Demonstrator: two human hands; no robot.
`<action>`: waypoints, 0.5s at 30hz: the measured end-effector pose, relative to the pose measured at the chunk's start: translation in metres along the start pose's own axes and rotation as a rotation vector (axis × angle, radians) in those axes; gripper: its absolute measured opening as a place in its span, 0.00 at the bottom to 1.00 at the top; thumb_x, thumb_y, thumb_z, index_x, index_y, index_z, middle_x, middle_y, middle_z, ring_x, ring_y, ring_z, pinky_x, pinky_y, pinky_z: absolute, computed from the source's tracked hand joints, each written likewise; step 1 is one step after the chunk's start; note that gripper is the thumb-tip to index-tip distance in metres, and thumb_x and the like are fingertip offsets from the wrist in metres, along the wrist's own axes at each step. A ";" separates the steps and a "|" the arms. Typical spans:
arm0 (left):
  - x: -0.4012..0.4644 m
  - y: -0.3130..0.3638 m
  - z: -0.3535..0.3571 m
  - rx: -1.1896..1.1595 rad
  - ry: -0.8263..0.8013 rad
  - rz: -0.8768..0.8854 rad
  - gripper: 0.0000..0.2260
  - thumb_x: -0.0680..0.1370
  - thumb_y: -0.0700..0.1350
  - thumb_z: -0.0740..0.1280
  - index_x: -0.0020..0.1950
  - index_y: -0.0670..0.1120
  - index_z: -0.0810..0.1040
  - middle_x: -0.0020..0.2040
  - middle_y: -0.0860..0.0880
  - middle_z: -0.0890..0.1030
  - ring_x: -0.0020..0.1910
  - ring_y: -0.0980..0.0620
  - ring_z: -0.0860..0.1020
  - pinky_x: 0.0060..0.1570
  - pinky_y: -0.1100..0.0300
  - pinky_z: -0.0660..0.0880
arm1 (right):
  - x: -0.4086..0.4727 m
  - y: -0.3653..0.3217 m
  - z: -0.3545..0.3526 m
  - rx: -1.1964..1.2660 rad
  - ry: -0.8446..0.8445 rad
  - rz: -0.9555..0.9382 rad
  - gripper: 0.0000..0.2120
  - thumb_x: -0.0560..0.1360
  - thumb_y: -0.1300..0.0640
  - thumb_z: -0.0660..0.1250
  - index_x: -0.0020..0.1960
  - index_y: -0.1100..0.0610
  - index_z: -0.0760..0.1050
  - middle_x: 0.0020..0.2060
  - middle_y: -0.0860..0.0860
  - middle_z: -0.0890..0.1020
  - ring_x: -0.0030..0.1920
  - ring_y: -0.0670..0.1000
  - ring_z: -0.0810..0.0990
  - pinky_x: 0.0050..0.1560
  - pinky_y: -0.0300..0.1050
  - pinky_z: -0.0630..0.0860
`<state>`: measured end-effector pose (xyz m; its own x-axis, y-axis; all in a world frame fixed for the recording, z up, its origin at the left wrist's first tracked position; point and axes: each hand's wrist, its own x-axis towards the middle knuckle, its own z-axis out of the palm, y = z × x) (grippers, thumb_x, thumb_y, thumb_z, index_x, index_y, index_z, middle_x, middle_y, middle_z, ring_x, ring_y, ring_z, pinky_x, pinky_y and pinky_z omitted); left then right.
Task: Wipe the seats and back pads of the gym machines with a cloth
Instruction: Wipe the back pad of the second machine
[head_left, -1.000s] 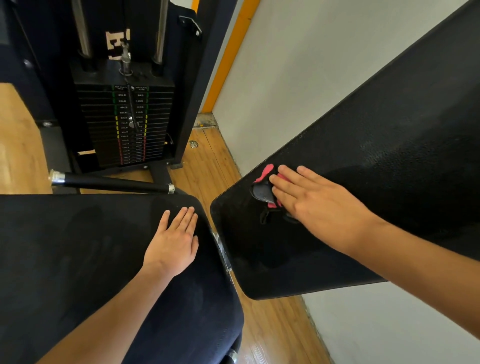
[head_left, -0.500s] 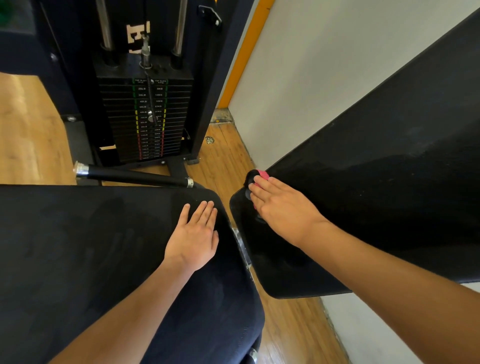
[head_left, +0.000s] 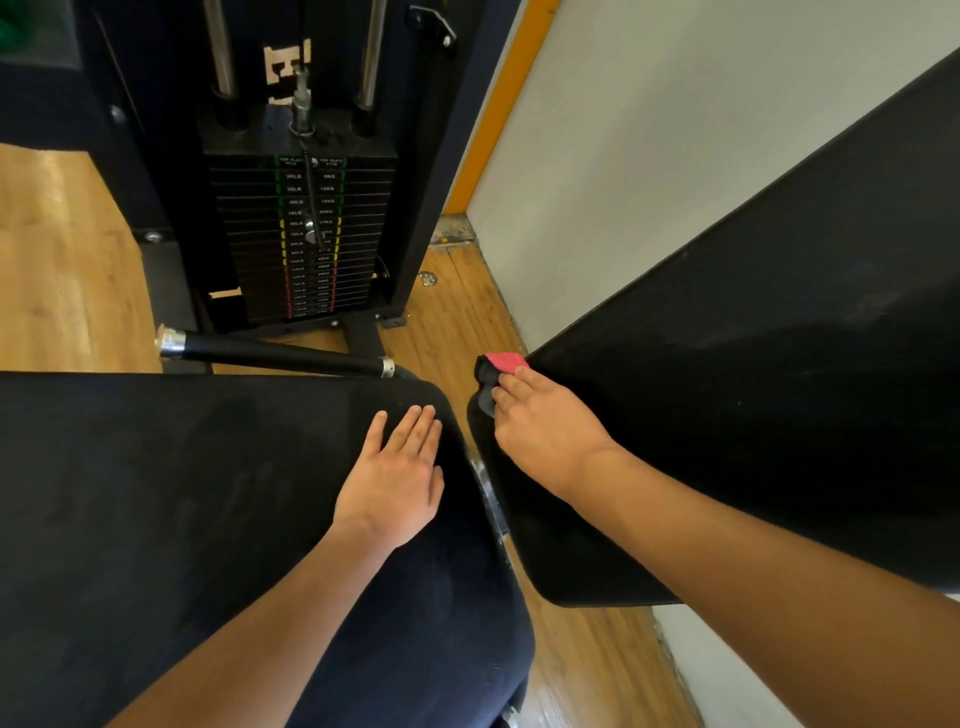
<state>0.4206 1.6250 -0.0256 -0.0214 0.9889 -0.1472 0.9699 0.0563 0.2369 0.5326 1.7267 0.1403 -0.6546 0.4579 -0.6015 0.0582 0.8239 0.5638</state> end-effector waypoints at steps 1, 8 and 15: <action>0.000 -0.001 0.001 -0.004 0.010 0.000 0.29 0.84 0.55 0.39 0.84 0.45 0.49 0.84 0.47 0.46 0.83 0.49 0.43 0.81 0.42 0.42 | -0.008 0.007 -0.004 -0.006 0.011 -0.005 0.23 0.81 0.55 0.57 0.75 0.60 0.64 0.76 0.60 0.63 0.77 0.59 0.57 0.78 0.56 0.49; -0.004 -0.006 0.009 -0.009 0.085 0.012 0.30 0.82 0.57 0.41 0.80 0.45 0.60 0.81 0.46 0.58 0.80 0.50 0.53 0.77 0.50 0.31 | -0.072 0.061 -0.025 -0.006 0.079 0.020 0.22 0.82 0.58 0.56 0.75 0.60 0.65 0.75 0.58 0.65 0.77 0.58 0.58 0.77 0.53 0.41; -0.005 -0.006 0.003 -0.010 0.048 0.026 0.28 0.82 0.55 0.49 0.75 0.42 0.71 0.77 0.45 0.68 0.77 0.49 0.64 0.78 0.50 0.36 | -0.133 0.111 -0.037 -0.009 0.159 0.031 0.23 0.82 0.58 0.53 0.77 0.60 0.60 0.77 0.57 0.60 0.79 0.58 0.52 0.76 0.53 0.37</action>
<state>0.4154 1.6190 -0.0291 -0.0082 0.9955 -0.0946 0.9678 0.0317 0.2497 0.5978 1.7448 0.3035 -0.7637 0.4235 -0.4871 0.0736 0.8069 0.5861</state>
